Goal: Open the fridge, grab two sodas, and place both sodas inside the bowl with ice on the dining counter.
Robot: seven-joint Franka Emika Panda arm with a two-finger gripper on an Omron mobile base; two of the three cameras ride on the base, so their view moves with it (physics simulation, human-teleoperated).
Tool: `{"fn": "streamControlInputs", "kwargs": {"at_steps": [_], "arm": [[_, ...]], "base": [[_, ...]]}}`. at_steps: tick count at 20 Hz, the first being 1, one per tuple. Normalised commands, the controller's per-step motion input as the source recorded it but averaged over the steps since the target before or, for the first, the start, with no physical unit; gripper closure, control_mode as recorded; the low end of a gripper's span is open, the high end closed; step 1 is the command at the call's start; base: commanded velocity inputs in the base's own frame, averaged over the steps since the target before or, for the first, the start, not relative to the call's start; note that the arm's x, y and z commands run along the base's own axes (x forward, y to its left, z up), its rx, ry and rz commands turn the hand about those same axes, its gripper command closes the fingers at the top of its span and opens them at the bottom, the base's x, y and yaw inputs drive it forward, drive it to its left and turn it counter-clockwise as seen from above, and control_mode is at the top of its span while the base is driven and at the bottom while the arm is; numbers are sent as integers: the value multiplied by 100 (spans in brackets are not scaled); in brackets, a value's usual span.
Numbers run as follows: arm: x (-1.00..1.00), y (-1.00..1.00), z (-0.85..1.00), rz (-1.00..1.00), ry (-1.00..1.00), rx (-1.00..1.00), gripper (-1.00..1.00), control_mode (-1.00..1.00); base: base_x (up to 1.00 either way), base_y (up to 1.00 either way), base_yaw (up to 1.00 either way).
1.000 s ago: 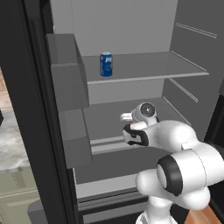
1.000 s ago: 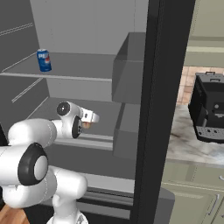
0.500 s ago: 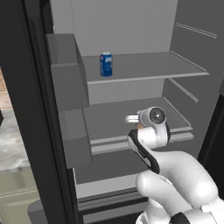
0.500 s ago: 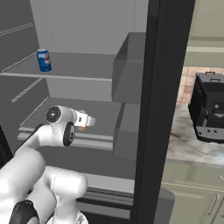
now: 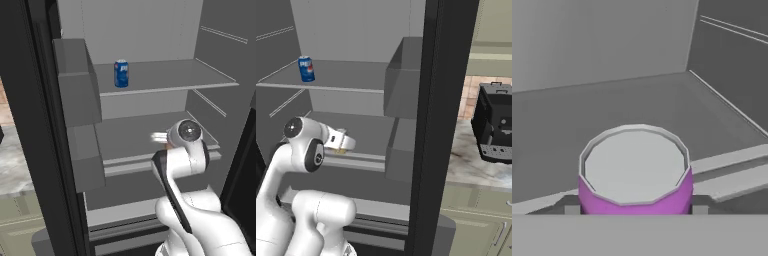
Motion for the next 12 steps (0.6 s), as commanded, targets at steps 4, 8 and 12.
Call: {"fn": "streamControlInputs", "kwargs": {"at_steps": [4,8,12], "arm": [[-82,-6,68,-9,7,0,100,-100],[-79,-11,72,-8,5,0,100,-100],[-91,-4,35,-8,0,1,100,-100]], "base": [[0,0,0],[0,0,0],[0,0,0]]}}
